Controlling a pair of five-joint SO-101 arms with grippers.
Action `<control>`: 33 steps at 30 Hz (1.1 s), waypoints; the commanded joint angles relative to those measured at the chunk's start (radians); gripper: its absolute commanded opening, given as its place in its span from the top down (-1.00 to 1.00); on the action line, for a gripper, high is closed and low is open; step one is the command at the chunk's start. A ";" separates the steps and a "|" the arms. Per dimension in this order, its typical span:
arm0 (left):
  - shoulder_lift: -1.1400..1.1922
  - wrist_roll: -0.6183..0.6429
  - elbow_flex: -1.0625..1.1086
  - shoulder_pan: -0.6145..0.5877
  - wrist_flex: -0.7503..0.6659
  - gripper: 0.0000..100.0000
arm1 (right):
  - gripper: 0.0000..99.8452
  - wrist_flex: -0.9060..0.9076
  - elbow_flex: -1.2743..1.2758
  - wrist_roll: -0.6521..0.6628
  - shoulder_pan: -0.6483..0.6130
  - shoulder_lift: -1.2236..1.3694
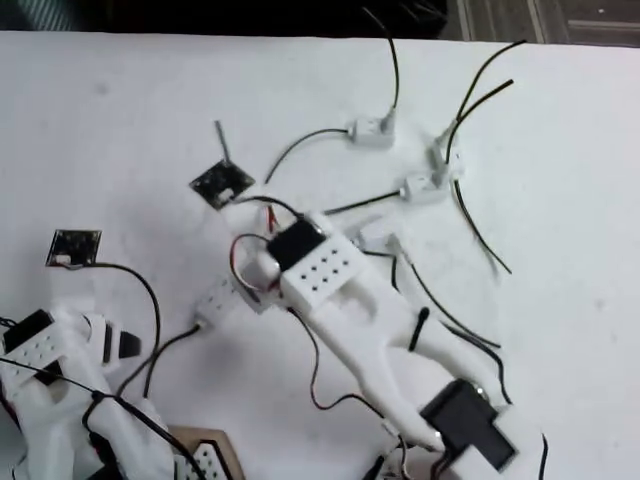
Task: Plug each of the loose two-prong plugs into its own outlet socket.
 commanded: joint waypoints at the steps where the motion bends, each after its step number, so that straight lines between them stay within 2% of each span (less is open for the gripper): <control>1: -0.022 0.009 -0.005 -0.001 -0.012 0.44 | 0.97 -0.142 0.060 -0.031 -0.007 -0.067; 14: -0.022 0.009 -0.005 -0.001 -0.012 0.44 | 0.97 -0.676 0.305 -0.029 -0.125 -0.064; 21: -0.022 0.011 -0.005 0.001 -0.012 0.44 | 0.97 -0.944 0.450 0.064 -0.125 -0.062; 33: -0.022 0.012 -0.009 0.001 -0.012 0.44 | 0.97 -1.015 0.476 0.087 -0.117 -0.074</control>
